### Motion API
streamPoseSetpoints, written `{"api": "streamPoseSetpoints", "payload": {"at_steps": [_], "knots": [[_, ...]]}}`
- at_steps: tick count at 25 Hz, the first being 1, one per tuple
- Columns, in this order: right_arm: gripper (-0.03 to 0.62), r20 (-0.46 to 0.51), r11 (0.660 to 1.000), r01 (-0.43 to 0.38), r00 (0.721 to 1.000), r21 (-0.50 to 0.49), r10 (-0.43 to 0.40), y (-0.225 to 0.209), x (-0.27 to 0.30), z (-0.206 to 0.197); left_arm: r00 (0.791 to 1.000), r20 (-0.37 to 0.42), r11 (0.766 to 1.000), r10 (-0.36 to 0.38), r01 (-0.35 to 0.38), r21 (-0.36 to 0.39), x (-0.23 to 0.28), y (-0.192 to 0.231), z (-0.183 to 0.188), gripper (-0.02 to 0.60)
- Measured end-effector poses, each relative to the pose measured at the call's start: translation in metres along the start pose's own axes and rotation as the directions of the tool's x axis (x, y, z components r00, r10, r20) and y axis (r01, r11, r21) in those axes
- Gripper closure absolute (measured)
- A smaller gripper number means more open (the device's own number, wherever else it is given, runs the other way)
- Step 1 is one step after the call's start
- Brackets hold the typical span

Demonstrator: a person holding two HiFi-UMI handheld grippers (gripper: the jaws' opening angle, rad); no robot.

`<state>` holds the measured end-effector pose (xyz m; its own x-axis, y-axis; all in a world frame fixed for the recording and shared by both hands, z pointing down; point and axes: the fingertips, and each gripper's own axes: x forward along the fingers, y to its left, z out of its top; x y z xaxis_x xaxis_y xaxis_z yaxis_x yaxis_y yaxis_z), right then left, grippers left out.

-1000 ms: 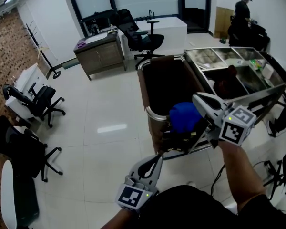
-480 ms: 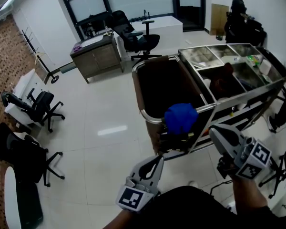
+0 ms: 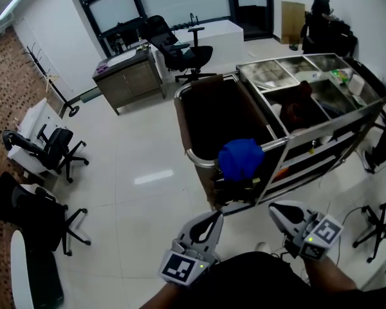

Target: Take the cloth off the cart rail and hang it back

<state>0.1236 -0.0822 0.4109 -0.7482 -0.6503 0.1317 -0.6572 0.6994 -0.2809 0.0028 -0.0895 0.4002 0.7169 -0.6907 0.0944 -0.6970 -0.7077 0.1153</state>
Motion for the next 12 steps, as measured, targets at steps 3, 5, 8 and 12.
{"api": "streamPoseSetpoints", "payload": {"at_steps": [3,5,8,12], "knots": [[0.589,-0.062,0.999,0.034,0.998,-0.013,-0.035,-0.006,0.007,-0.021,1.0,-0.01,1.0,-0.014,0.014,0.001,0.002,-0.005,-0.001,0.581],[0.589,-0.064,0.999,0.041,0.997,-0.012,-0.042,-0.007,0.008,-0.022,1.0,-0.012,1.0,-0.016,0.016,0.0,0.003,-0.007,0.0,0.581],[0.589,-0.056,0.999,0.031,0.998,-0.043,-0.033,-0.004,0.012,-0.017,1.0,-0.008,1.0,-0.013,0.013,-0.001,0.004,-0.005,0.0,0.581],[0.589,-0.057,0.996,0.038,0.997,-0.078,-0.042,-0.004,0.014,-0.014,1.0,-0.017,1.0,-0.013,0.013,0.001,0.006,-0.006,-0.002,0.581]]}}
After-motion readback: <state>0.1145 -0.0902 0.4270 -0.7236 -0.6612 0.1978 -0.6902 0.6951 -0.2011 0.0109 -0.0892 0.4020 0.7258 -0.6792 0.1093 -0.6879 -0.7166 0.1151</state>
